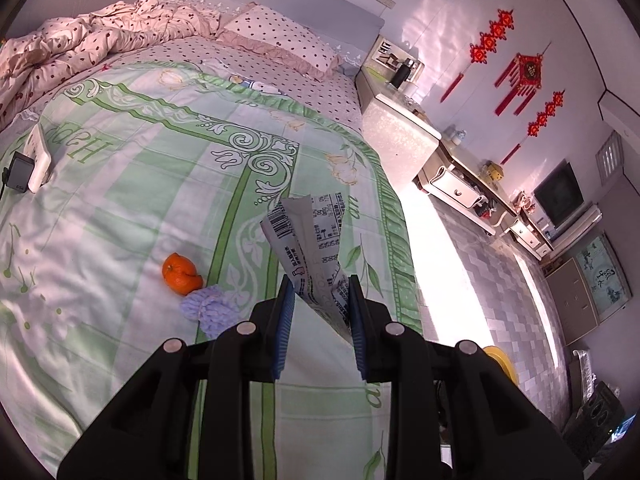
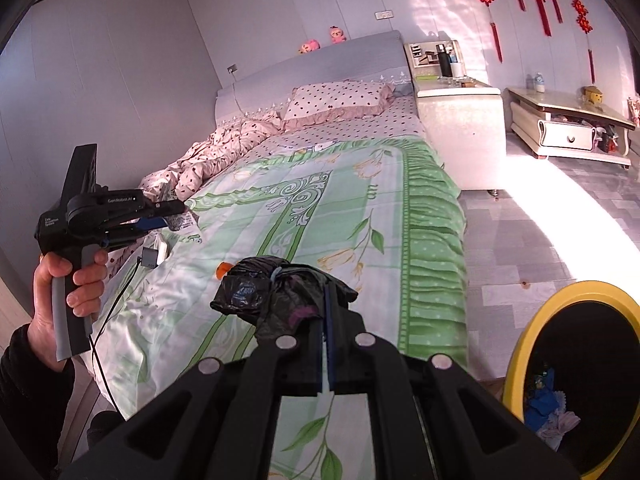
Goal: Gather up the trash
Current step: 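Carry the receipt strip and black bag over the bin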
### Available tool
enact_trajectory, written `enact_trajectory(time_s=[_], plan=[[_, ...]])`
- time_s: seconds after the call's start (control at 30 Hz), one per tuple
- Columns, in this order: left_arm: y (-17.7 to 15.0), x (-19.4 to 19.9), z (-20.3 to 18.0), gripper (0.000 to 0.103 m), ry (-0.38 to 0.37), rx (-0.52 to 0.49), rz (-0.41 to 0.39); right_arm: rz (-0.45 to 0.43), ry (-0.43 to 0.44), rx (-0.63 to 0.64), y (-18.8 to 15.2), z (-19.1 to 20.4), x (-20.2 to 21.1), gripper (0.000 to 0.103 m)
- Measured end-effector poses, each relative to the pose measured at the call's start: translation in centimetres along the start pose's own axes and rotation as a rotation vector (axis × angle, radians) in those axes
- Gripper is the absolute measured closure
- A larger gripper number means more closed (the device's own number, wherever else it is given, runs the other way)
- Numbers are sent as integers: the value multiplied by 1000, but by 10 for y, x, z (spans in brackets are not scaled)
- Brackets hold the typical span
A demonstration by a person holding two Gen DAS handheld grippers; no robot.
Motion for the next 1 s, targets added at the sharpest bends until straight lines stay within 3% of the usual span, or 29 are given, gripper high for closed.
enact_trajectory(time_s=[0.5, 0.77, 1.0], plan=[[-53, -27, -197, 78, -224, -213, 71, -178, -216, -110, 33, -123, 114, 102], [-94, -65, -274, 78, -291, -296, 147, -197, -313, -187, 26, -182, 142, 102], [-140, -107, -318, 78, -303, -369, 214, -165, -385, -251, 7, -226, 141, 102]])
Point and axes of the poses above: each gripper's, at about its wrist camera, not at the fingertips, and x roughly against the way its jaws point, z to its left, y to its top, the point moved 6 cm from there along -x, roughly the way its jaws point, and after that the axes turned 4 degrees about -y, right-handed, at the moved point
